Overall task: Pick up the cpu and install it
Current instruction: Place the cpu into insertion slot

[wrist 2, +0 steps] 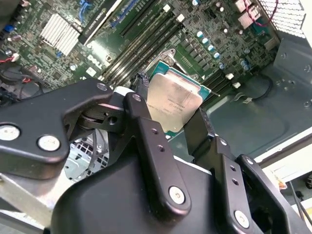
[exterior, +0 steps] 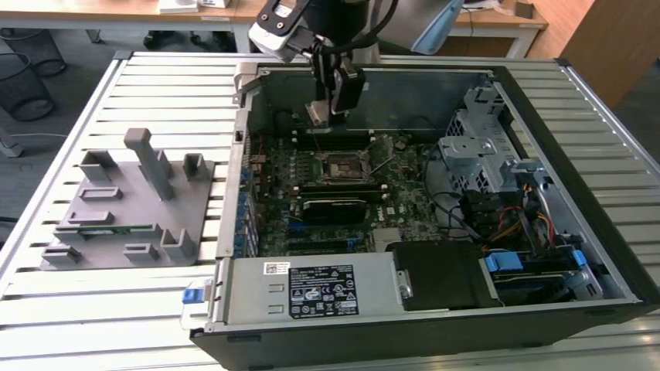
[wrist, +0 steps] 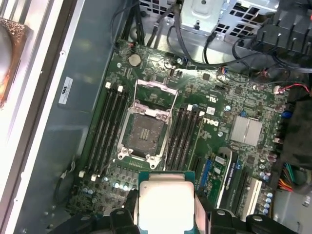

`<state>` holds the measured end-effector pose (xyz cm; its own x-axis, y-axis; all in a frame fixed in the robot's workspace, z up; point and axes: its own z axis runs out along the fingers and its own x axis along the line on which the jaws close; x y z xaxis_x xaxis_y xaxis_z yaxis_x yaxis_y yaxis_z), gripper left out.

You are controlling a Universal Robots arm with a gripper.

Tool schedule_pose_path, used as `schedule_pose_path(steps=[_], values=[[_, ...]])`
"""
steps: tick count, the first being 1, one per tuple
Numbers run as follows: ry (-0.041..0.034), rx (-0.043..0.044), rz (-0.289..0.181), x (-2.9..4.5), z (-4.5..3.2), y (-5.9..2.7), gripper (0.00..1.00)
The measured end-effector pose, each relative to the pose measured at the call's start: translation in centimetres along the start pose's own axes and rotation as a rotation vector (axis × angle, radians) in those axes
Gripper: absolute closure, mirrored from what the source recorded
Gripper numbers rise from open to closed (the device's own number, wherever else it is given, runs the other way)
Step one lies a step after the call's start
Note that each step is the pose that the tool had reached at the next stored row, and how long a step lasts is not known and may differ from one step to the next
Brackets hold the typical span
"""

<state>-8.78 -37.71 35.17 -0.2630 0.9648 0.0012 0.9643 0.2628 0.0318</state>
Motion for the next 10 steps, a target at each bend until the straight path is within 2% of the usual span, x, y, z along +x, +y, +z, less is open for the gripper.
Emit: schedule_pose_path(steps=[10], values=[[-0.0051,0.0001,0.153,0.05,0.94,-0.01,0.46]])
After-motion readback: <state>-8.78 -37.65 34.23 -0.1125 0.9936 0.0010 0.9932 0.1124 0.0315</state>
